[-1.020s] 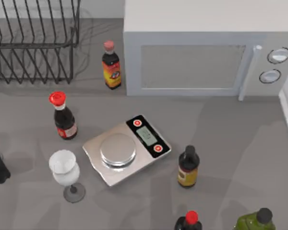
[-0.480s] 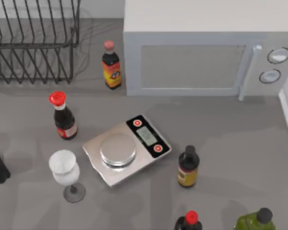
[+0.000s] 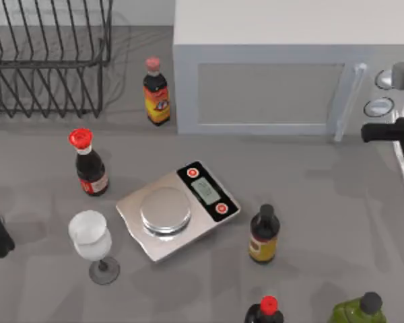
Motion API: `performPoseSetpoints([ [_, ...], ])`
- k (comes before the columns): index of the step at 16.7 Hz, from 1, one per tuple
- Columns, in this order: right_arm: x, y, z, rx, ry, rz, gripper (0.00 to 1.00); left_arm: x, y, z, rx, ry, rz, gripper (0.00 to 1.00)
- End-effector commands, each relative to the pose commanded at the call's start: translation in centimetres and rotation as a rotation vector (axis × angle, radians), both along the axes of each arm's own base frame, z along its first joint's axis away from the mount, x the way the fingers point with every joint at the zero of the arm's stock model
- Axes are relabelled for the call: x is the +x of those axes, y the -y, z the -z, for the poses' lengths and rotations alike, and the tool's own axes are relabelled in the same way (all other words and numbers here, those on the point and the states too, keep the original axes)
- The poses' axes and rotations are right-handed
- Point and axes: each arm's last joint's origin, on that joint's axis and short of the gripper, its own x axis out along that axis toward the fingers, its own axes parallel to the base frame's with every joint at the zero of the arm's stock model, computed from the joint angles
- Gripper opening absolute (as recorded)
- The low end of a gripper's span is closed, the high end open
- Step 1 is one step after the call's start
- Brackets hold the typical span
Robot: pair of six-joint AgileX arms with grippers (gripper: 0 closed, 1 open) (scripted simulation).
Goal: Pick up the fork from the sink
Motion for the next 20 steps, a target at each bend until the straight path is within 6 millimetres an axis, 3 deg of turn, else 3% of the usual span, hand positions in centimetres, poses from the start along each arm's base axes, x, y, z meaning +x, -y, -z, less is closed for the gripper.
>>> performPoseSetpoints([
  [2, -2.9, -1.3, 0.0, -0.002, -0.012, -0.003, 0.00, 0.0, 0.0, 0.0, 0.000, 0.000, 0.000, 1.00],
  [4, -4.3, -1.8, 0.0, -0.004, -0.018, -0.002, 0.00, 0.0, 0.0, 0.0, 0.000, 0.000, 0.000, 1.00],
  [9, -4.2, -1.8, 0.1, -0.001, -0.017, 0.003, 0.00, 0.0, 0.0, 0.0, 0.000, 0.000, 0.000, 1.00],
  [12, -2.9, -1.5, 0.7, 0.018, 0.023, 0.015, 0.00, 0.0, 0.0, 0.0, 0.000, 0.000, 0.000, 1.00],
  [16, -1.2, -1.4, 4.3, 0.040, 0.069, -0.010, 0.00, 0.0, 0.0, 0.0, 0.000, 0.000, 0.000, 1.00],
  [20, -2.9, -1.5, 9.4, 0.015, 0.016, -0.009, 0.00, 0.0, 0.0, 0.0, 0.000, 0.000, 0.000, 1.00],
])
